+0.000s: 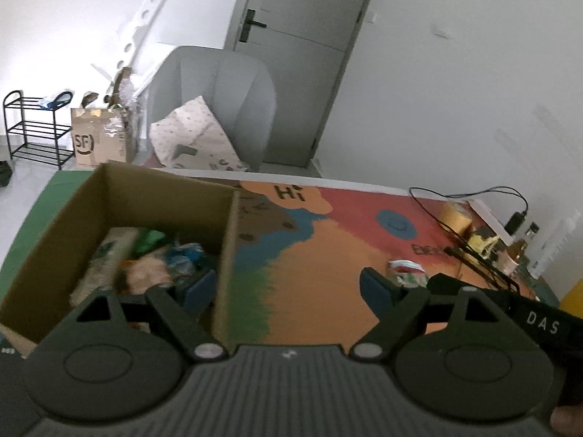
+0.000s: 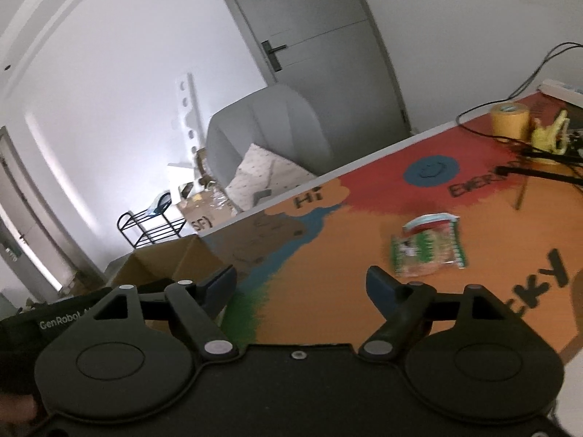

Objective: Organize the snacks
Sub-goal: 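Move both open grippers back to the remaining packets on the mat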

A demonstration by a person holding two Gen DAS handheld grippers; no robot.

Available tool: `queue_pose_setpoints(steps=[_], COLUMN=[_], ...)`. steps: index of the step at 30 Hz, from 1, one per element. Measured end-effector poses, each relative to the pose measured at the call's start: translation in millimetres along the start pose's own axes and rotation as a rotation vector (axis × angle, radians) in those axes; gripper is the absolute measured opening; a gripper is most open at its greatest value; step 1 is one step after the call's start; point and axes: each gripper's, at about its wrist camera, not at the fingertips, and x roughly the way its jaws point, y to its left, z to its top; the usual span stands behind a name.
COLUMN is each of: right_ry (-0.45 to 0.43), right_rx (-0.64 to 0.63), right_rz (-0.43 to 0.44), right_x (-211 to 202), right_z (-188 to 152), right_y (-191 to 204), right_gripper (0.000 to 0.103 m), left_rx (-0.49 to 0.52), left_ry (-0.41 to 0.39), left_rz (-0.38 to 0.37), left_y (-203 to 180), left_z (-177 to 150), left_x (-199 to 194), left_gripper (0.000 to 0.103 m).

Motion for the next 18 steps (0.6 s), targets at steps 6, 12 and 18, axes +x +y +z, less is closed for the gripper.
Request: queue_pose_setpoints(steps=[6,12,18], right_ry=[-0.007,-0.017,-0.017], right_rx=[0.018,0.046,0.084], right_rz=[-0.032,-0.057,-0.093], right_x=[-9.1,-16.7,-19.3], right_z=[2.2,3.8,3.9], right_y=[-23.0,-47.1,-69.7], right_gripper=[0.086,0.101,0.103], left_rx=[0.026,0.030,0.031], left_ry=[0.008,0.031,0.057], left_rz=[-0.016,-0.024,-0.048], left_y=[-23.3,-39.0,-54.4], left_z=[-5.0,-9.0,-12.2], left_x=[12.1,25.1,38.2], left_gripper=[0.091,0.096,0.096])
